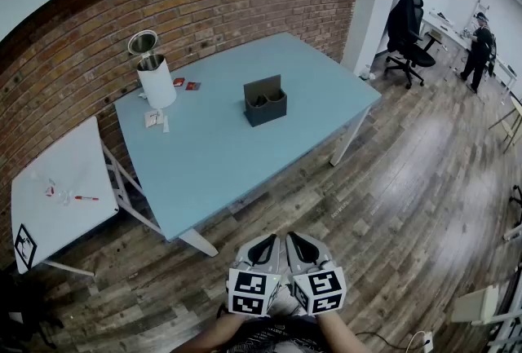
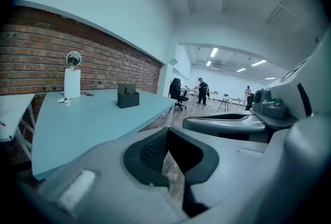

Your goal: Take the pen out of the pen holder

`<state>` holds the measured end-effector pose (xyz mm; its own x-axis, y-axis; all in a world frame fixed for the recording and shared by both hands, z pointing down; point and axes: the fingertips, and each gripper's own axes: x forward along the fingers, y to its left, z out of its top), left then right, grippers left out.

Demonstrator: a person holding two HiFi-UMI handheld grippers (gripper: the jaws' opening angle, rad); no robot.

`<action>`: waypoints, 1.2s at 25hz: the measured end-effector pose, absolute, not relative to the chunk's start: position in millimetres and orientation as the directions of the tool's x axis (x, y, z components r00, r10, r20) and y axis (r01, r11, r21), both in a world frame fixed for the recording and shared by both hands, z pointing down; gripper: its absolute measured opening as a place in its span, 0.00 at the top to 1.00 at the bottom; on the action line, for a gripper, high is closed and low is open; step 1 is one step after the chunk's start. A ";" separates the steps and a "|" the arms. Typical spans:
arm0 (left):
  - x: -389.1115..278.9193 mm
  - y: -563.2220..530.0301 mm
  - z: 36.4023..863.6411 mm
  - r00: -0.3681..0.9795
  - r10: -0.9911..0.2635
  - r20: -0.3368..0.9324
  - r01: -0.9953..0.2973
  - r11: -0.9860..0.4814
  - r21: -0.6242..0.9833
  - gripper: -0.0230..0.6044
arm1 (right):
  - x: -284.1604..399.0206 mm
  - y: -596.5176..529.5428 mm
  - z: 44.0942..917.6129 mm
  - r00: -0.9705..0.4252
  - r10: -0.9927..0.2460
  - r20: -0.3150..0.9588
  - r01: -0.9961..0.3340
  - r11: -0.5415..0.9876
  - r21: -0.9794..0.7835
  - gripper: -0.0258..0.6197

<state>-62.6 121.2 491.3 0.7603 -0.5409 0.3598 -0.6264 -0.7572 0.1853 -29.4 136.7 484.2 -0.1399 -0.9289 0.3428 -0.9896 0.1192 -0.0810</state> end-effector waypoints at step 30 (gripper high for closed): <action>-43.9 75.5 498.0 0.747 -0.550 0.373 -0.641 -0.745 0.186 0.96 | -13.6 82.8 490.5 -0.169 -0.928 0.332 -0.985 0.144 -0.098 0.96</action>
<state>-43.9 75.5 498.0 0.7473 -0.5498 0.3732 -0.6409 -0.7446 0.1864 -13.6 82.8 490.5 -0.1690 -0.9279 0.3323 -0.9847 0.1443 -0.0980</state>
